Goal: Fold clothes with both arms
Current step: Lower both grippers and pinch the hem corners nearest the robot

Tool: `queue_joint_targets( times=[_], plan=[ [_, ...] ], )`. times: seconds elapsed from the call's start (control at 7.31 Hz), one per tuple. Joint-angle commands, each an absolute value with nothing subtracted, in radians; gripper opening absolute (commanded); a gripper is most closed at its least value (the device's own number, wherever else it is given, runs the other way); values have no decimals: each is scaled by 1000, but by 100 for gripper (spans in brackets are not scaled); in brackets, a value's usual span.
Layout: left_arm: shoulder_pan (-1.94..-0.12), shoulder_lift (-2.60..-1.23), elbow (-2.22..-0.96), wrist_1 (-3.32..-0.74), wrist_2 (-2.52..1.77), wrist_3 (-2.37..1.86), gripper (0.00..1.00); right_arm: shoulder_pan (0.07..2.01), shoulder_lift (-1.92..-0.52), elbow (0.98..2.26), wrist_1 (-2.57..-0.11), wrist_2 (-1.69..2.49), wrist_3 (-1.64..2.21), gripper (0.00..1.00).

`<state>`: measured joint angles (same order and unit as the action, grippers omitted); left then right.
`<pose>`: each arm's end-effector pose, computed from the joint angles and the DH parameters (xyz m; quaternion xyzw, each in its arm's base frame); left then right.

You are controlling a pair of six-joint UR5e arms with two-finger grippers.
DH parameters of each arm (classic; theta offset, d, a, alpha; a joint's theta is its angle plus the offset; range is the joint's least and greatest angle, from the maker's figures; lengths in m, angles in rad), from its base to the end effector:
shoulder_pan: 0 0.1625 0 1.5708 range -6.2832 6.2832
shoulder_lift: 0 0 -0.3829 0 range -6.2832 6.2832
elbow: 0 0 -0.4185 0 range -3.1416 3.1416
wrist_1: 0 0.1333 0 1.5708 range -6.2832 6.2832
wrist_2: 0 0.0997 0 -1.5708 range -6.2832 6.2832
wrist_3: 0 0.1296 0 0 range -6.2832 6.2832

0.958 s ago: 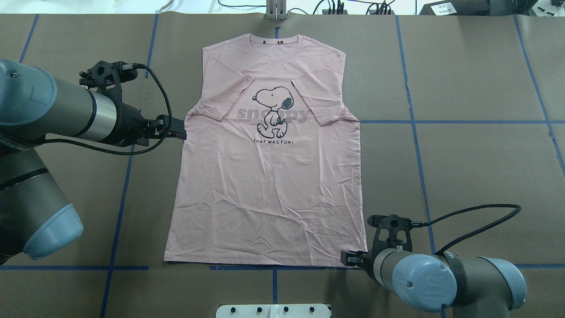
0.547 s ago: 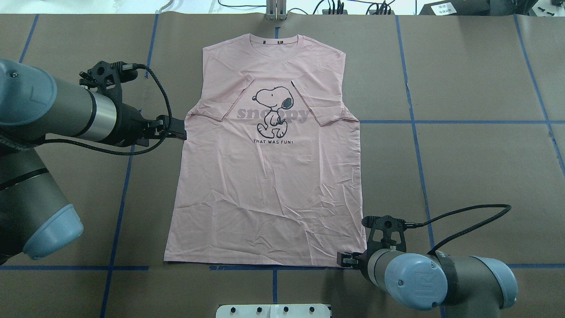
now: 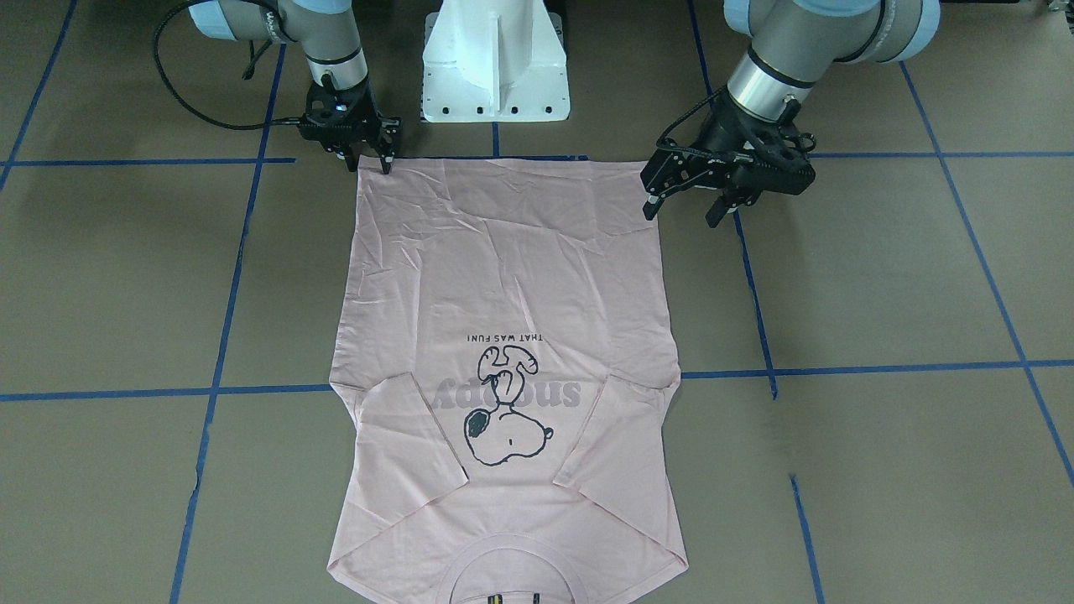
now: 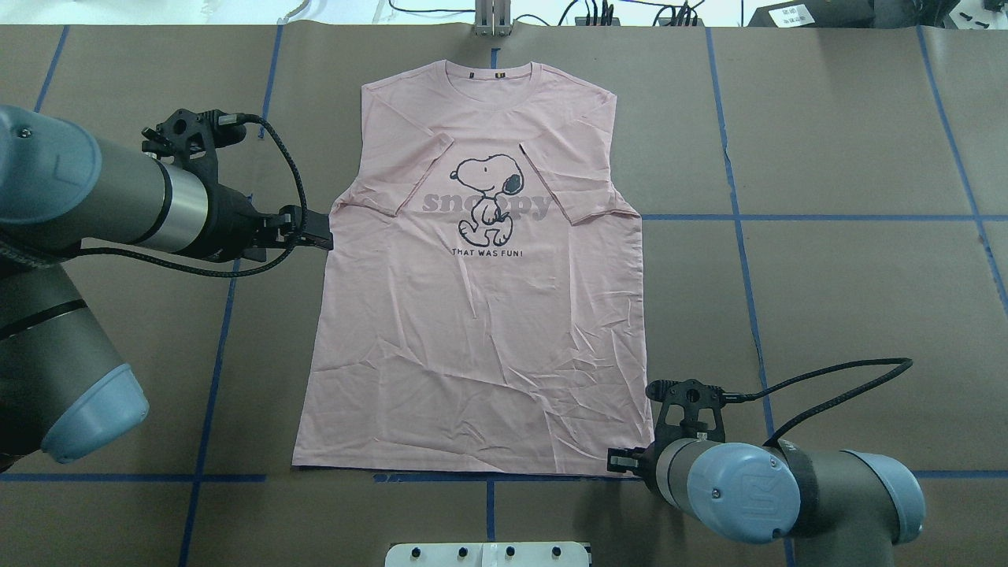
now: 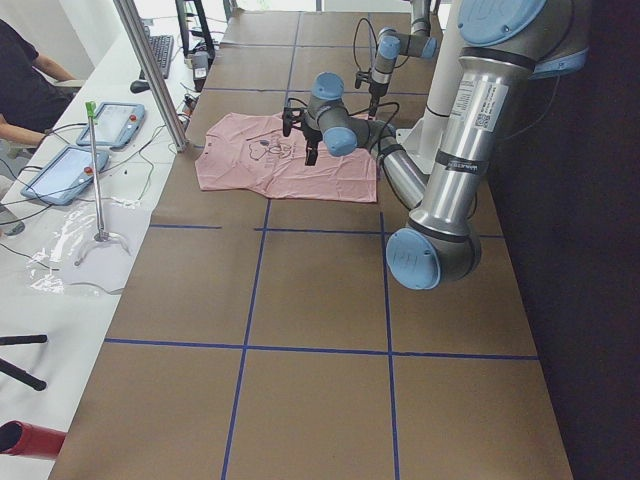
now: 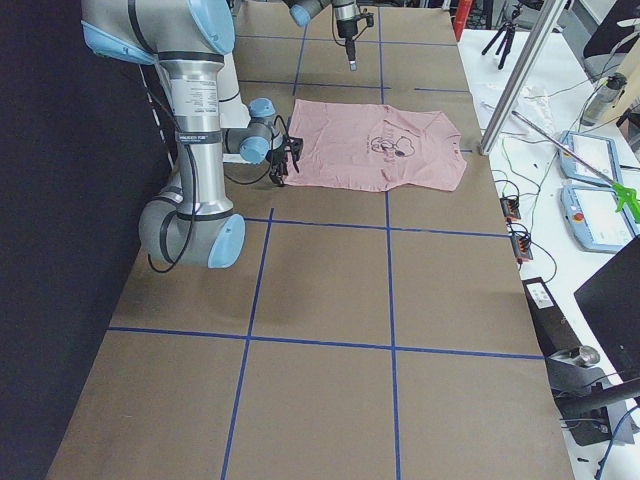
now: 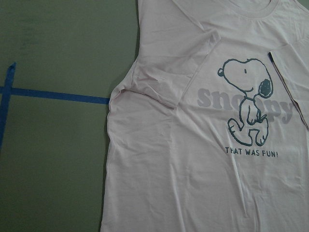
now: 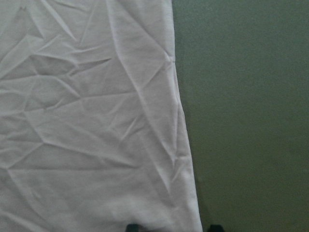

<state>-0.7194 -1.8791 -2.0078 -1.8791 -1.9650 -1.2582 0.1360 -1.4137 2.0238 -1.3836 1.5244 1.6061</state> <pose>0.3790 -0.4431 0.2160 0.0960 0.5124 -0.0748 0.8501 -0.5411 -0.2147 0.3200 0.0409 -0.3865 0.0878 0.9172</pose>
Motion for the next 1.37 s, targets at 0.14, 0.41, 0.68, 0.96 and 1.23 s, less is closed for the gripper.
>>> queue_joint_targets(
  times=[0.14,0.41,0.68,0.96,1.23],
  plan=[
    [-716,-1882,-2002,-1879,-1967,-1259,100,147,-1417,2031,-1384,1528,1606,0],
    [-713,-1882,-2006,-1878,-1968,-1262,100,152,-1416,2060,-1384,1528,1606,0],
    [-687,-1870,-1993,-1876,-2003,-1424,100,156,-1417,2106,-1384,1525,1606,0],
    [-509,-1768,-2077,-1873,-1898,-1637,100,164,-1414,2109,-1384,1525,1606,0],
    [-332,-1743,-2085,-1861,-1739,-1834,100,166,-1411,2111,-1382,1526,1606,0]
  ],
)
